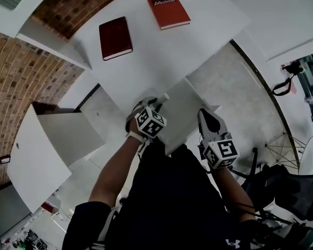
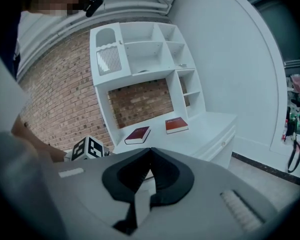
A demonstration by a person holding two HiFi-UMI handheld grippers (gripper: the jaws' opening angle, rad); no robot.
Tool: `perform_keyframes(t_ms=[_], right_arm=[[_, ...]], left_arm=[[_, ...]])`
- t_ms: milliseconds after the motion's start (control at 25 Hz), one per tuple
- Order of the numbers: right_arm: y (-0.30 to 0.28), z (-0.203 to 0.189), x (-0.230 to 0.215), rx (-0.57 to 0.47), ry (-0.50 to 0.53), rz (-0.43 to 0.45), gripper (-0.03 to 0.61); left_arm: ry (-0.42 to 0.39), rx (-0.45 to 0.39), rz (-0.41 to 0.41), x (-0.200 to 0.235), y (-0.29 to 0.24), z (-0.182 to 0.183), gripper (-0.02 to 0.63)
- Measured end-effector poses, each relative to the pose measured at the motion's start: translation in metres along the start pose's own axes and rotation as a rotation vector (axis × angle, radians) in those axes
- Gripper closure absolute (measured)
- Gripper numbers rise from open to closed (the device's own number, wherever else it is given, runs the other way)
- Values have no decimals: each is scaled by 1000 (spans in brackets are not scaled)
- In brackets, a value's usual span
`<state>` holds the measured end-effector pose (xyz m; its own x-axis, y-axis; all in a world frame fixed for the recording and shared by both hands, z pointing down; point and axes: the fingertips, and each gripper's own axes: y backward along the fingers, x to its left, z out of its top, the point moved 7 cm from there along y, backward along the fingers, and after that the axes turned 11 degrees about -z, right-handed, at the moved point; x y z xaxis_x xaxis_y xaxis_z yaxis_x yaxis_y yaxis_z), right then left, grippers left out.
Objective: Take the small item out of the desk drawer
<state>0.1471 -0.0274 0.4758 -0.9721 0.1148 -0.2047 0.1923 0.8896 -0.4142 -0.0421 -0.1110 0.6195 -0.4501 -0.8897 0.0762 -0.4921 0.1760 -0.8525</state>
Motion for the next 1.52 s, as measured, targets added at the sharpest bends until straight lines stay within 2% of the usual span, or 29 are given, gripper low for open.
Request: perform_keyframes(t_ms=[320,600,880,1120,1200,1360,1520], right_arm=[[1,25,15,-36,15,21,575],[3,41,20,-77,42,11,575],[3,50,25,-93,64,10,575],[-1,49,30,-92,80,26,575],[-2,49,31,-92,78,30,575],[-4,53,31,-110,77,36,575],[-9,57,30,-112,76,46,575]], left_arm=[[68,103,53,58,4,-16,477],[51,204,70,79,-6,-25,477],[57,212,64,85,-11,-25,476],[19,249,72,86,-15,-23,472],[15,244,64,86,-15,-24,455],[4,214,55,82,-9,-25,361],[20,158,89,83,10,-24,336]])
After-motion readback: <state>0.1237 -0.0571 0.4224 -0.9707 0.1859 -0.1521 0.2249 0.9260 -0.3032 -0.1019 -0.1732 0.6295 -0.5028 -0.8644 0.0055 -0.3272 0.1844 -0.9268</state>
